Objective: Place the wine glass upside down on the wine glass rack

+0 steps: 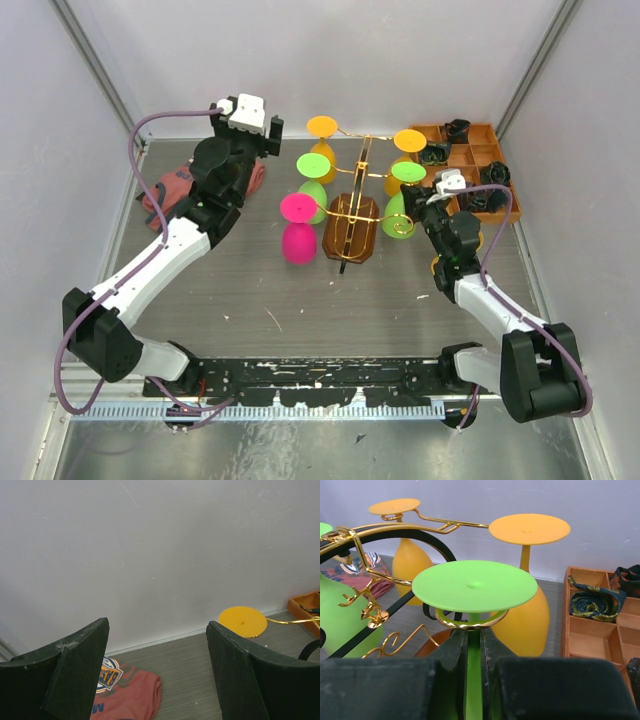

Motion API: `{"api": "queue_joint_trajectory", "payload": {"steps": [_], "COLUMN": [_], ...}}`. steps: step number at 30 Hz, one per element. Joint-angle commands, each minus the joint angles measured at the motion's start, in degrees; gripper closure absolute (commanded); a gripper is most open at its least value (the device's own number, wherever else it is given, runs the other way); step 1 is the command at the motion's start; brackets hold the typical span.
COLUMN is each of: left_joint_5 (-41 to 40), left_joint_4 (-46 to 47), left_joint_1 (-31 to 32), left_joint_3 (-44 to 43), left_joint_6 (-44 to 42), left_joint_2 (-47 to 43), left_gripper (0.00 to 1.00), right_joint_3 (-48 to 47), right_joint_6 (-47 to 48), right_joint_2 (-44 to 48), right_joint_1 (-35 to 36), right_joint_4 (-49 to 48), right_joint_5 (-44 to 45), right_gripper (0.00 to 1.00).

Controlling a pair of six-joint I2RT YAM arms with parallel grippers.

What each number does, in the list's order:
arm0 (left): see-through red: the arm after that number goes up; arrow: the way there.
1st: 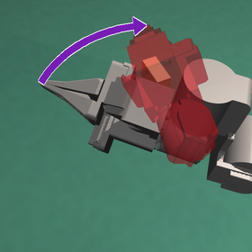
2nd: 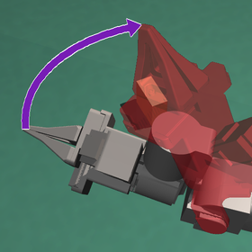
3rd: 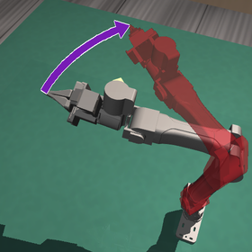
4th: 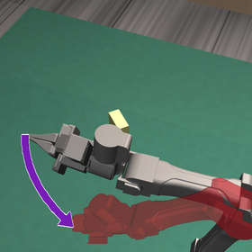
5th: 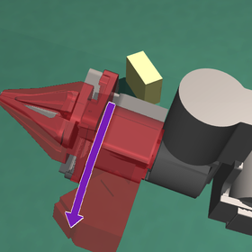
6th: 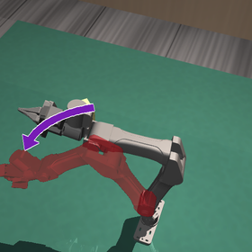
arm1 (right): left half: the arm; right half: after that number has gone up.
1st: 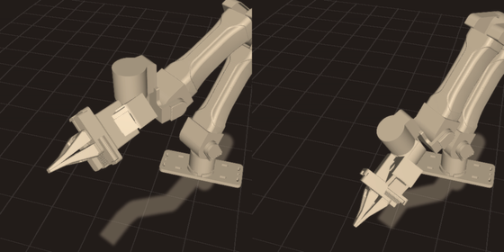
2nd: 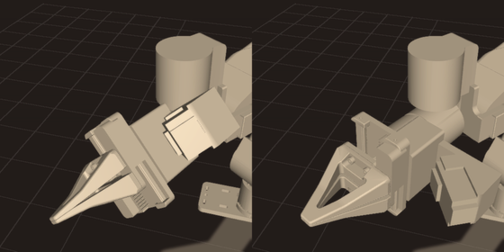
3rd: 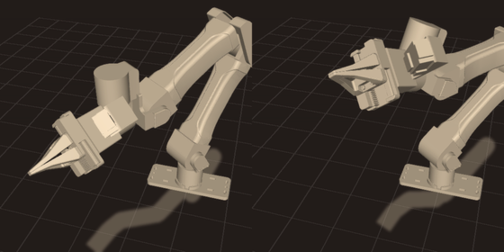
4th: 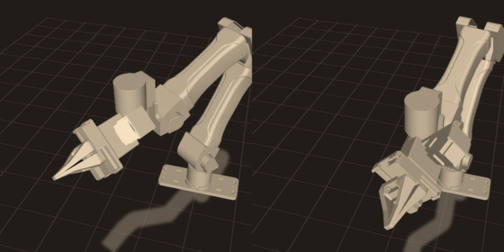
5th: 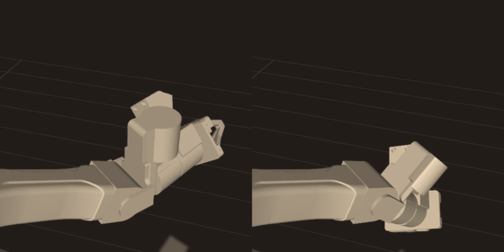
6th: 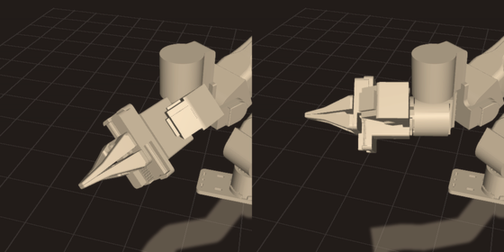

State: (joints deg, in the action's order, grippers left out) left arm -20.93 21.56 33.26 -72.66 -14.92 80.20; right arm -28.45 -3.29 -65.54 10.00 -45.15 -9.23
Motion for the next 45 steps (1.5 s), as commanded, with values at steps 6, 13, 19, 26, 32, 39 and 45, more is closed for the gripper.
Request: {"api": "queue_joint_trajectory", "payload": {"steps": [6,13,19,26,32,39,45], "left_joint_5": [-0.37,-0.46,-0.12,0.18,0.07,-0.12,0.06], "left_joint_4": [0.7,1.02,1.03,1.03,0.84,0.38,-0.89], "left_joint_1": [-0.22,-0.22,-0.21,-0.21,-0.2,-0.23,-0.21], "left_joint_3": [-2.14,-2.13,-2.45,-2.6,-2.57,-3.06,-4.59], "left_joint_6": [-0.35,-0.56,-0.29,-0.2,-0.28,-0.31,0.18], "left_joint_2": [0.07,0.55,1.5,1.88,1.52,1.33,2.12], "left_gripper": [0.15,0.14,0.13,0.13,0.13,0.13,0.13], "right_joint_3": [-0.69,-0.9,-0.3,0.02,0.58,-0.58,-3.1], "right_joint_6": [3.37,6.15,7.06,6.94,6.83,8.98,10.95], "right_joint_2": [1.44,6.65,9.71,10.67,12.18,17.55,21.73], "right_joint_1": [-0.27,-0.27,-0.24,-0.25,-0.27,-0.29,-0.25], "right_joint_4": [-1.66,5.86,9.62,12.63,14.13,21.73,30.38], "right_joint_5": [3.46,3.68,3.08,-0.01,0.42,1.5,3.85], "right_gripper": [0.99,0.99,0.99,0.85,0.64,0.56,0.51]}}
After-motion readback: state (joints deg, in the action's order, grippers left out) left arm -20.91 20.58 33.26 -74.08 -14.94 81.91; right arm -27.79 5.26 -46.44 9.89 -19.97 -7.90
